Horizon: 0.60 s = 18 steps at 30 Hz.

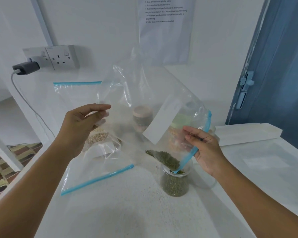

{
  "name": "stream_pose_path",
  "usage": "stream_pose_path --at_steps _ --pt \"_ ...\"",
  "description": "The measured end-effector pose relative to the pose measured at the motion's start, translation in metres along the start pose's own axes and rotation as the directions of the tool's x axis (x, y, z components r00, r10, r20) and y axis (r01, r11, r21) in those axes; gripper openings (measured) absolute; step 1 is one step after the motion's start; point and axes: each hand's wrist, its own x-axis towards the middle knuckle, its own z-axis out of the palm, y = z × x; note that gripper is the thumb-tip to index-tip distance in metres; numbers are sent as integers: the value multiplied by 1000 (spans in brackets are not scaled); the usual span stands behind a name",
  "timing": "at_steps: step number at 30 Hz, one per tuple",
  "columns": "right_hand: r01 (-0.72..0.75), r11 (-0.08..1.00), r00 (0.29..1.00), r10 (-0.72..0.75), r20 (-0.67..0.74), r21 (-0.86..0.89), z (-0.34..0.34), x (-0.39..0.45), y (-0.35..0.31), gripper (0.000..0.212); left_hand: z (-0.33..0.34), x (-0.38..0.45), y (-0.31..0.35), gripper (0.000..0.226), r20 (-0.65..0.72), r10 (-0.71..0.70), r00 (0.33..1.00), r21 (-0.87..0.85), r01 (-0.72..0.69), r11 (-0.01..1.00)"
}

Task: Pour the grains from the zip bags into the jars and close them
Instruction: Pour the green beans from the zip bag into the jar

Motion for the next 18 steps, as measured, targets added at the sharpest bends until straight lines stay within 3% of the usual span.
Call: stream_pose_path --at_steps 7,11,15,18 --pt "0 1000 1000 0 -5 13 -3 2 4 31 32 -45 -21 42 -101 62 993 307 -28 951" --pt "2 1000 1000 -2 -6 0 -3 2 5 30 63 -76 -37 41 -143 -129 981 212 158 964" --pt "12 1000 1000 -12 -1 -25 -3 2 3 31 84 -83 -47 31 116 -412 904 54 408 911" --pt "16 999 1000 -16 6 -35 -1 1 2 31 88 -73 -52 28 256 -438 862 -78 470 879"
